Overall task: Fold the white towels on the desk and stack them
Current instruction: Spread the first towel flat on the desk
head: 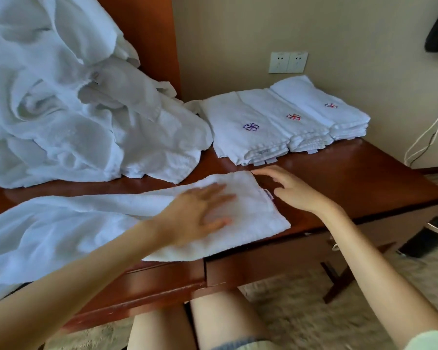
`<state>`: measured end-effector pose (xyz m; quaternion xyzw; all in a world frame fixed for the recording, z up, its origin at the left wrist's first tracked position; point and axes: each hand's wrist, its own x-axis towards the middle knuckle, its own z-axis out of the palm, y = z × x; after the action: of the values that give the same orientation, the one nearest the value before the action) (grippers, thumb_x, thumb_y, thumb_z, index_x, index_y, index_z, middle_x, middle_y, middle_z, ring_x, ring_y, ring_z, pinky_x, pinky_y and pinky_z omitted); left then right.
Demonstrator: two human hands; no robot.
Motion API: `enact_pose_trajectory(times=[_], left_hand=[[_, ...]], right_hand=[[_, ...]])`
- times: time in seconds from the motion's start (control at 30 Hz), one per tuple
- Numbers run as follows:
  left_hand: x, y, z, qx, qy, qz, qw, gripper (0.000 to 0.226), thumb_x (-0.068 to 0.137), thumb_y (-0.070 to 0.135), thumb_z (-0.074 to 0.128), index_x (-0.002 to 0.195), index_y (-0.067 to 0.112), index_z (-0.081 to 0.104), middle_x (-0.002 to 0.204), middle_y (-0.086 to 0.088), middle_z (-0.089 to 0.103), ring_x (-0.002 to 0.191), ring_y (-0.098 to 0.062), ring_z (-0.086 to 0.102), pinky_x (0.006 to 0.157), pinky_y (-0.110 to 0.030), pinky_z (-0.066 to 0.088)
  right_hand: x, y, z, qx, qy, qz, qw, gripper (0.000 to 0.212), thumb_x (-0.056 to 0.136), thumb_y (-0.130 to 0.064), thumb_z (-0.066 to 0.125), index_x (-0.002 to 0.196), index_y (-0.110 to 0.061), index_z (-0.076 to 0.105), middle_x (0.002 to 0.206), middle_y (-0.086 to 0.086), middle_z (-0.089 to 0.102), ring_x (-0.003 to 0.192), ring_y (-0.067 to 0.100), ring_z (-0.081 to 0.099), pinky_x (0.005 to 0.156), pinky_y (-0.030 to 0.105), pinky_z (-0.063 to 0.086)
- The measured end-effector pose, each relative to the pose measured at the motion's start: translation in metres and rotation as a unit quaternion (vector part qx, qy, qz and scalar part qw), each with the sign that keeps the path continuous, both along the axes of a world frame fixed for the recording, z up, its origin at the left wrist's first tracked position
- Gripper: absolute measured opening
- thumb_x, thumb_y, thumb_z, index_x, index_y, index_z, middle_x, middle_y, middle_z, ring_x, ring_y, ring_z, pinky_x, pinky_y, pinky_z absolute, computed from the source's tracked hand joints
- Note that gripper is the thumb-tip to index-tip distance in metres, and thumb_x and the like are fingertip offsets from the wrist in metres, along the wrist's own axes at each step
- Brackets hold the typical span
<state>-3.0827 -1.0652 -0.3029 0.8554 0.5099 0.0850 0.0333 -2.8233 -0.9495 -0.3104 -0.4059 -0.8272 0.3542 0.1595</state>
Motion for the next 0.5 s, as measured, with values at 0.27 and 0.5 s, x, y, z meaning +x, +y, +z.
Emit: enact_pose_trajectory(times=[0.27, 0.5], left_hand=[[-0.028, 0.051, -0.015, -0.059, 0.052, 0.035, 0.996, 0.070, 0.087, 0.072, 0.021, 0.150, 0.048, 0.005, 0.162, 0.008, 0.003, 0.149, -0.010, 0.002, 0.119, -0.035, 0.004], [-0.038, 0.061, -0.011, -0.075, -0.064, 0.045, 0.994, 0.075, 0.095, 0.058, 0.036, 0.153, 0.037, -0.006, 0.155, 0.006, 0.033, 0.132, -0.018, 0.044, 0.114, -0.030, 0.023]], right_hand=[[0.003, 0.004, -0.012, 0.033, 0.009, 0.016, 0.999, 0.066, 0.089, -0.004, 0.058, 0.140, -0.043, 0.042, 0.128, -0.023, 0.055, 0.123, -0.010, 0.045, 0.100, 0.011, 0.034], [-0.031, 0.005, -0.014, 0.043, 0.035, 0.008, 0.998, 0.062, 0.082, -0.030, 0.074, 0.136, -0.036, 0.045, 0.132, -0.019, 0.051, 0.122, -0.008, 0.043, 0.097, 0.014, 0.034]])
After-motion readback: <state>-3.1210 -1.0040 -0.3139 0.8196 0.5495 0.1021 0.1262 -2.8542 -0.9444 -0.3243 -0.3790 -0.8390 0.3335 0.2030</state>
